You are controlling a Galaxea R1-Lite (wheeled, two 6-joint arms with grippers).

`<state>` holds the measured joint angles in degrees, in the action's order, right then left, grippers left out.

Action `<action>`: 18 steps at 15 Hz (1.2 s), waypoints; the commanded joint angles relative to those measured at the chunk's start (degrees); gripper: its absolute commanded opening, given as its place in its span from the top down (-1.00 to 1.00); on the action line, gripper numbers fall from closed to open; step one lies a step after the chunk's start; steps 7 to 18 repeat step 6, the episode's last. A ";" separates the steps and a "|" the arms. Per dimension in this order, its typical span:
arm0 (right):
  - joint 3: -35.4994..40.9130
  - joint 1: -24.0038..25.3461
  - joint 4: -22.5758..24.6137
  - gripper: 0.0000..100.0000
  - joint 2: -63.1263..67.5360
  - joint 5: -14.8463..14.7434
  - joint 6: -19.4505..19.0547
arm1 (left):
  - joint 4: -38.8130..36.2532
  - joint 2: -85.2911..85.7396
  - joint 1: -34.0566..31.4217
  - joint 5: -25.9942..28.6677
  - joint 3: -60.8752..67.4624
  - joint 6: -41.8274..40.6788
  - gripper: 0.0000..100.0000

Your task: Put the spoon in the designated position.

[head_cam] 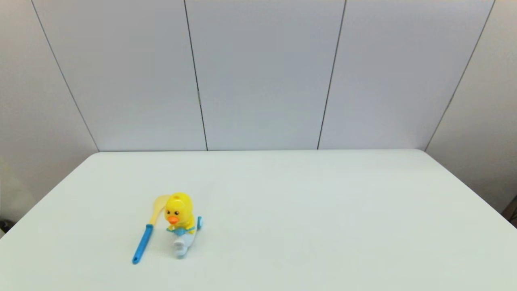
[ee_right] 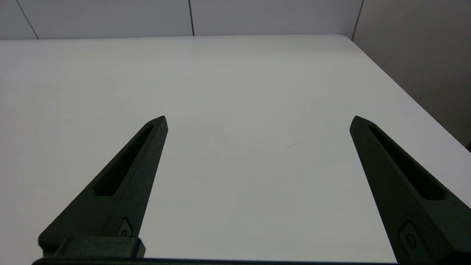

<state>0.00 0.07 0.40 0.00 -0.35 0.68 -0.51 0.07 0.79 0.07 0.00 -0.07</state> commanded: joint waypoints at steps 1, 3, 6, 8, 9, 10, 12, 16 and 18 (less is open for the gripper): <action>0.09 -0.07 0.04 -1.00 0.09 0.00 -0.07 | -0.02 -0.07 0.00 0.01 0.00 -0.01 -1.00; 0.09 -0.07 0.04 -1.00 0.09 0.00 -0.07 | 0.07 -0.07 0.00 0.01 0.00 -0.01 -1.00; 0.09 -0.07 0.04 -1.00 0.09 0.00 -0.07 | -0.02 -0.07 0.00 0.01 0.00 -0.01 -1.00; 0.09 -0.07 0.04 -1.00 0.09 0.00 -0.07 | -0.02 -0.07 0.00 0.01 0.00 -0.01 -1.00; 0.09 -0.07 0.04 -1.00 0.09 0.00 -0.07 | -0.02 -0.07 0.00 0.01 0.00 -0.01 -1.00; 0.09 -0.07 0.04 -1.00 0.09 0.00 -0.07 | -0.02 -0.07 0.00 0.01 0.00 -0.01 -1.00; 0.09 -0.07 0.04 -1.00 0.09 0.00 -0.07 | -0.02 -0.07 0.00 0.01 0.00 -0.01 -1.00; 0.09 -0.07 0.04 -1.00 0.09 0.00 -0.07 | -0.02 -0.07 0.00 0.01 0.00 -0.01 -1.00; 0.09 -0.07 0.04 -1.00 0.09 0.00 -0.07 | -0.02 -0.07 0.00 0.01 0.00 -0.01 -1.00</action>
